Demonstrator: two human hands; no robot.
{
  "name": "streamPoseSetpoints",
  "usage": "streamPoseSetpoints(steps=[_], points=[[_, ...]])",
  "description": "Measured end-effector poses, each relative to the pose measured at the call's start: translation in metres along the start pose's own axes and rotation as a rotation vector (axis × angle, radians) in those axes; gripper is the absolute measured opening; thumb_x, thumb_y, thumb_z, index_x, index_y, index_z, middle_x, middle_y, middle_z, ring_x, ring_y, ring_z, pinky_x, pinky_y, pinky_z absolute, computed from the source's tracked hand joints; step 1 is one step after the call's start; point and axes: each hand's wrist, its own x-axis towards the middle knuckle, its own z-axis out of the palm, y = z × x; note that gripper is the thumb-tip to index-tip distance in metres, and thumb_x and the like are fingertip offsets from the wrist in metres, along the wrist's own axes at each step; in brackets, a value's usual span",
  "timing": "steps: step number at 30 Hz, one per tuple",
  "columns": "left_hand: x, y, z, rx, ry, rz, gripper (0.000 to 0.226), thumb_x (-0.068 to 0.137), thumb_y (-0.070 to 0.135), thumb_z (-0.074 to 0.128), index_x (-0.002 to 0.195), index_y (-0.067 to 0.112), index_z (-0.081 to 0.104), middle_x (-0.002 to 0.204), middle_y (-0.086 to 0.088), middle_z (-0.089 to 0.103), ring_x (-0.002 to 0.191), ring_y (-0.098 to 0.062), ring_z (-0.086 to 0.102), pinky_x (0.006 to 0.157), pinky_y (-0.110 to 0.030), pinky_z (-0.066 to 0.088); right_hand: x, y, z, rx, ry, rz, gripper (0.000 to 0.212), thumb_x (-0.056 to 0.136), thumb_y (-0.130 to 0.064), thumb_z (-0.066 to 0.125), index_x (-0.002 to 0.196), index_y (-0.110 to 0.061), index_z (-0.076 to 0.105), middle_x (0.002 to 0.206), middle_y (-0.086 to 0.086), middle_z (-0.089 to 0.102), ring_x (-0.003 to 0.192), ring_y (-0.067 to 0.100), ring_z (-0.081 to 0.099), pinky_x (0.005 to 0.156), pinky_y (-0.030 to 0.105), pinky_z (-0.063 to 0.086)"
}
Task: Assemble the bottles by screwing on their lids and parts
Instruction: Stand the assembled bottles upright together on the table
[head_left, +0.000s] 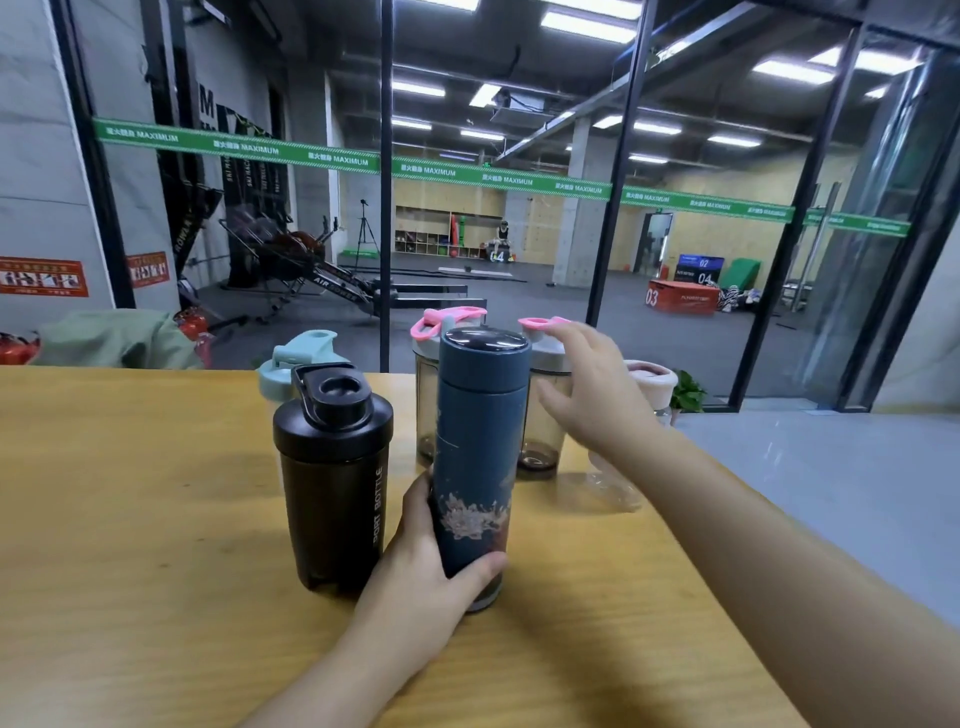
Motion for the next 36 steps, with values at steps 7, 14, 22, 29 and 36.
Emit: streamPoseSetpoints(steps=[7,14,22,29,36], points=[[0.001,-0.002,-0.003,-0.056,-0.033,-0.031,0.098,0.078,0.044,0.071,0.144,0.043,-0.002,0.134,0.024,0.037,0.123,-0.001,0.040,0.105,-0.023,0.032,0.066,0.025,0.000,-0.297,-0.253,0.077,0.096,0.075,-0.049,0.073,0.148,-0.017,0.020,0.153,0.006,0.024,0.142,0.031,0.016,0.112,0.045,0.024],[0.001,-0.002,-0.004,-0.085,-0.030,-0.033,0.095,0.078,0.043,0.072,0.142,0.045,0.002,0.115,0.033,0.032,0.111,0.005,0.035,0.098,-0.016,0.028,0.073,0.035,0.019,-0.123,-0.305,0.143,0.089,0.068,-0.044,0.080,0.139,-0.029,0.029,0.145,0.008,0.029,0.122,0.032,0.045,0.099,0.041,0.044],[0.000,-0.001,-0.005,-0.101,-0.031,-0.043,0.096,0.077,0.041,0.073,0.143,0.043,0.003,0.137,0.023,0.036,0.126,-0.003,0.038,0.107,-0.024,0.031,0.071,0.030,0.027,-0.112,-0.173,0.211,0.072,0.073,-0.041,0.076,0.131,-0.027,0.036,0.131,0.009,0.038,0.096,0.027,0.056,0.074,0.031,0.049],[-0.001,0.001,-0.005,-0.102,-0.022,-0.032,0.097,0.078,0.037,0.074,0.145,0.039,0.005,0.124,0.027,0.031,0.118,0.002,0.035,0.102,-0.019,0.030,0.039,0.013,0.013,-0.144,-0.136,0.164,0.072,0.072,-0.049,0.072,0.132,-0.030,0.037,0.130,0.006,0.041,0.100,0.027,0.056,0.081,0.040,0.054],[-0.004,0.000,-0.007,-0.103,-0.010,0.007,0.094,0.077,0.036,0.075,0.145,0.038,0.010,0.122,0.026,0.034,0.114,0.003,0.036,0.100,-0.018,0.029,0.010,0.007,-0.013,-0.144,-0.141,0.156,0.074,0.072,-0.051,0.073,0.133,-0.033,0.036,0.130,0.003,0.041,0.101,0.022,0.054,0.081,0.037,0.054]])
